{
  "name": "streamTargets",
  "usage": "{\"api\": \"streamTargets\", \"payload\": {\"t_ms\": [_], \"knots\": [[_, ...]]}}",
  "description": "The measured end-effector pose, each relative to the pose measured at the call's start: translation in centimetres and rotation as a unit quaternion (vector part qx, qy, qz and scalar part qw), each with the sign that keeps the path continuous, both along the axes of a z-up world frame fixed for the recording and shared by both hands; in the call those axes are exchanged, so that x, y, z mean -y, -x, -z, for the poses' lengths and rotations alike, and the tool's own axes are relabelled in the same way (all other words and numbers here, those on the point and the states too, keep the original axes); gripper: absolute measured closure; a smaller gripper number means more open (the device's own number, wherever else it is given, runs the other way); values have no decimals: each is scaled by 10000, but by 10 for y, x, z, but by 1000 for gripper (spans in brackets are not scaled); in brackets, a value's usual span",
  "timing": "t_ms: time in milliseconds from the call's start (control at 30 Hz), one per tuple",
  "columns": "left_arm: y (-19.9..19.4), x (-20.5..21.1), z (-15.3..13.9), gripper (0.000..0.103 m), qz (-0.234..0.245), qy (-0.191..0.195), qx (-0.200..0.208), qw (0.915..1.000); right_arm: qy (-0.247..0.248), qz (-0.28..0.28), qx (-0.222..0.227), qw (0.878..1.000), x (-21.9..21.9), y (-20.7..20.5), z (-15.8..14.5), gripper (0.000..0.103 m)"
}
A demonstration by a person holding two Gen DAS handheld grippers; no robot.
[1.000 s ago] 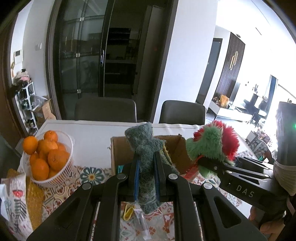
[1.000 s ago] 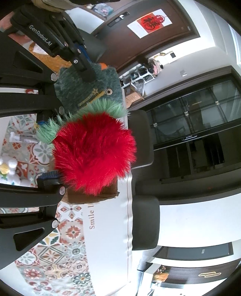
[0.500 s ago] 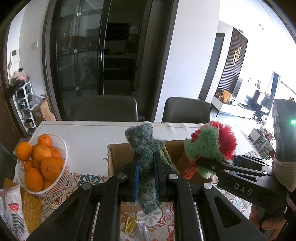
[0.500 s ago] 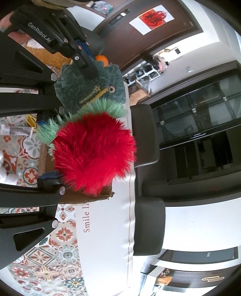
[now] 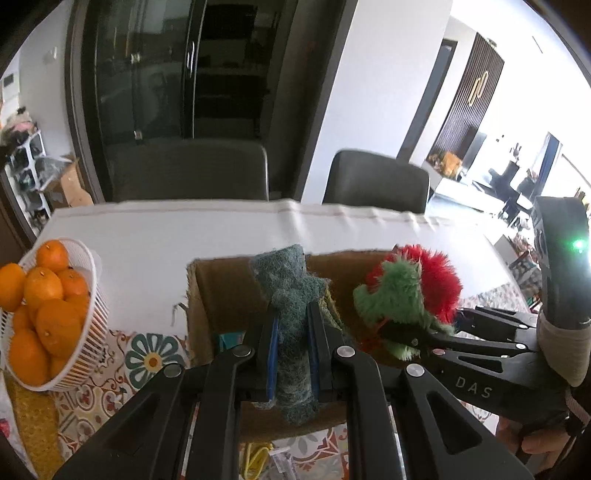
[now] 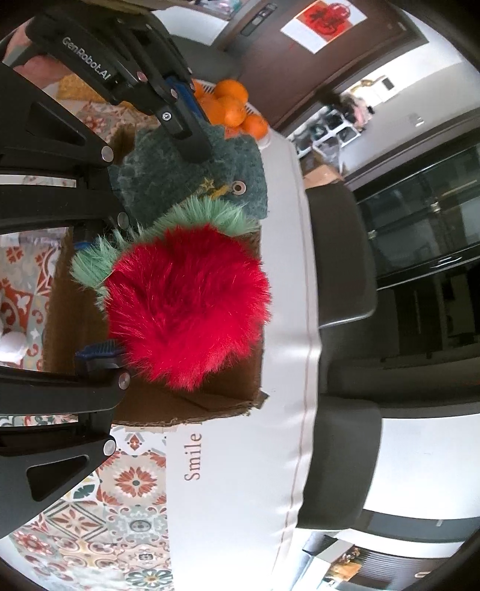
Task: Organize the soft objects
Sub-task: 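Open both tools to drop the glove and fluffy toy into the box, then lower the left tool onto the clear tube while the right tool closes on the white plush toy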
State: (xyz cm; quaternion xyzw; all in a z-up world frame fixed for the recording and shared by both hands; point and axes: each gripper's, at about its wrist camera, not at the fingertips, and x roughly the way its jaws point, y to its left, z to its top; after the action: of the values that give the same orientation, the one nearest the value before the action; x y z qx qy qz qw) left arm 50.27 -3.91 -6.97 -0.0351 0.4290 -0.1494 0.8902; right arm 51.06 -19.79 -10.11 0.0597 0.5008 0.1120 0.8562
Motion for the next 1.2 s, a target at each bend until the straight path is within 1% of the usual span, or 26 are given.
{"api": "streamTargets", "payload": {"t_ms": [100, 167, 200, 267, 300, 333, 400, 467, 500, 533, 567, 633, 733, 800, 1000, 1200], "knots": [[-7, 2, 13, 88, 98, -42, -213, 9997, -42, -43, -245, 9997, 2, -7, 18, 66], [-10, 4, 20, 87, 155, -76, -334, 9993, -31, -57, -359, 9993, 2, -9, 26, 64], [-12, 5, 23, 85, 198, -71, -403, 9990, -37, -67, -420, 9991, 3, -10, 29, 63], [-16, 7, 29, 76, 224, -132, -529, 9983, -111, -66, -548, 9984, 4, -11, 37, 61], [-18, 7, 30, 61, 221, -152, -532, 9982, -128, -70, -577, 9982, 5, -11, 38, 60], [-18, 7, 30, 48, 190, -204, -517, 9983, -117, -86, -583, 9982, 4, -11, 39, 57], [-16, 6, 27, 45, 70, -314, -422, 9986, -89, -88, -536, 9985, 2, -9, 36, 50], [-14, 2, 22, 41, -14, -438, -312, 9986, 70, -1, -397, 9992, 1, -5, 30, 39], [-12, 1, 19, 38, -51, -494, -280, 9984, 147, 84, -328, 9993, 0, -5, 26, 32], [-9, 0, 16, 37, -92, -537, -221, 9983, 173, 144, -260, 9994, 1, -4, 22, 29], [-8, -1, 14, 37, -107, -563, -189, 9982, 166, 164, -194, 9995, 1, -1, 17, 29], [-2, -3, 8, 33, -171, -647, -86, 9977, 220, 199, -102, 9995, 0, 2, 10, 29], [5, -8, 0, 32, -294, -702, 14, 9971, 406, 361, 38, 9985, 3, 11, 0, 29], [10, -9, -6, 31, -347, -767, 93, 9964, 430, 459, 119, 9979, 5, 18, -6, 29], [31, -8, -21, 27, -472, -959, 320, 9937, 433, 660, 218, 9966, 12, 38, -21, 29], [54, -11, -28, 27, -532, -1067, 353, 9922, 383, 729, 207, 9964, 15, 60, -25, 29]]}}
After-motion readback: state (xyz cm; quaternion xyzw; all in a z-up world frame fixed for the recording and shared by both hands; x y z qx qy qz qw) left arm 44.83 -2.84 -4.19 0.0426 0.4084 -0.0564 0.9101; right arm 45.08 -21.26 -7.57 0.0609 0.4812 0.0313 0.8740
